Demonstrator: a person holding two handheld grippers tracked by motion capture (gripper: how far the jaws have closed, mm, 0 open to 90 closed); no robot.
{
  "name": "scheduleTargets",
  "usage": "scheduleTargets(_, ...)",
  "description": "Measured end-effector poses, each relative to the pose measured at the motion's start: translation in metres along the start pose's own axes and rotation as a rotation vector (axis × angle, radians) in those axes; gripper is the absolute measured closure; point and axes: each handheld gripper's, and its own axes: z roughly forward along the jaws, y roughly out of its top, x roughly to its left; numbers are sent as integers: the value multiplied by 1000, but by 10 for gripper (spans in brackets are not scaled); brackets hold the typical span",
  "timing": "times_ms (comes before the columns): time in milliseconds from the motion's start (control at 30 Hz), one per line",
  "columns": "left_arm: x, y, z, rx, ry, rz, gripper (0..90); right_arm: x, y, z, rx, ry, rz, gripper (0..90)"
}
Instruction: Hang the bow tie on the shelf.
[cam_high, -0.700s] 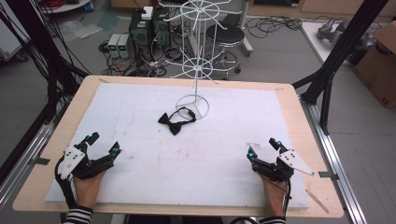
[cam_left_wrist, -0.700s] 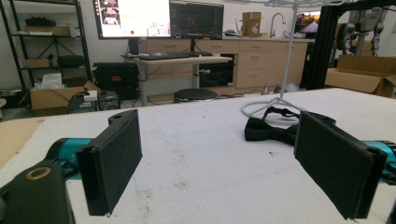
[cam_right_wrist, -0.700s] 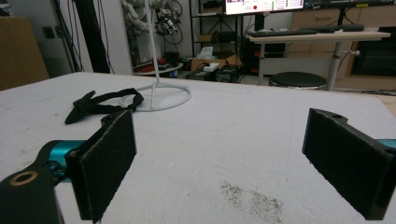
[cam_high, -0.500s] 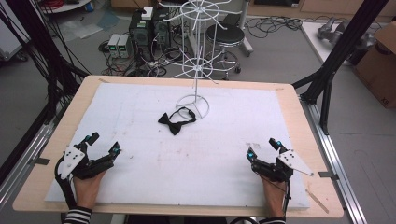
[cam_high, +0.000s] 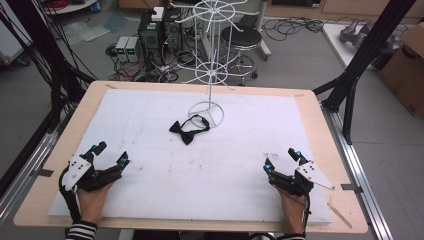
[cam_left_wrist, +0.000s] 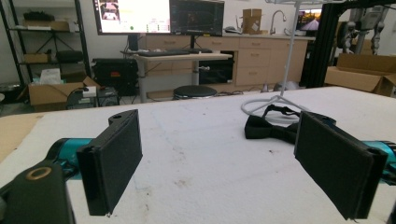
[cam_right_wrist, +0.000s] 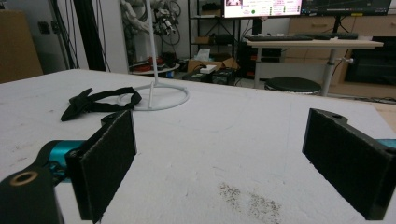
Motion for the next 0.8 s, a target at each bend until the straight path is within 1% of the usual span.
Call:
scheduleTargets(133,2,1,2,19,-11,-12,153,0,0,-1,-7,2,-3,89)
scheduleTargets(167,2,1,3,31,2,-22,153,1,0,-1,-11,3,-11,88)
scheduleTargets(200,2,1,3,31,2,-22,153,1,0,-1,-10,2,-13,89)
scheduleTargets(233,1,3,5,65,26,-4,153,1,0,-1,-10,4,-10,89)
scheduleTargets(267,1,3,5,65,26,-4,153,1,0,-1,-12,4,-7,89)
scheduleTargets(300,1,4,6,75,29,9,153,1,0,-1,-12,4,-7,89)
scheduleTargets(333,1,7,7,77,23,15,153,1,0,-1,-9,5,-3,89)
scheduleTargets(400,-1,19,10,79,-11,29,153,1,0,-1,-10,5,-5,88)
scheduleTargets(467,-4,28,14,83,-20,49,153,0,0,-1,-14,3,-10,89)
scheduleTargets(500,-4,28,14,83,-20,49,153,-1,0,-1,-15,3,-13,88)
scheduleTargets(600,-6,41,22,102,-51,48,153,0,0,-1,-13,4,-7,88)
scheduleTargets(667,-8,48,27,116,-79,52,153,1,0,-1,-14,4,-11,88)
scheduleTargets(700,-9,51,30,124,-88,58,153,1,0,-1,-14,4,-10,88)
scheduleTargets(733,-10,53,33,133,-101,55,153,1,-1,-1,-11,5,-4,88)
scheduleTargets(800,-12,59,40,159,-113,60,153,0,-1,-1,-12,4,-7,88)
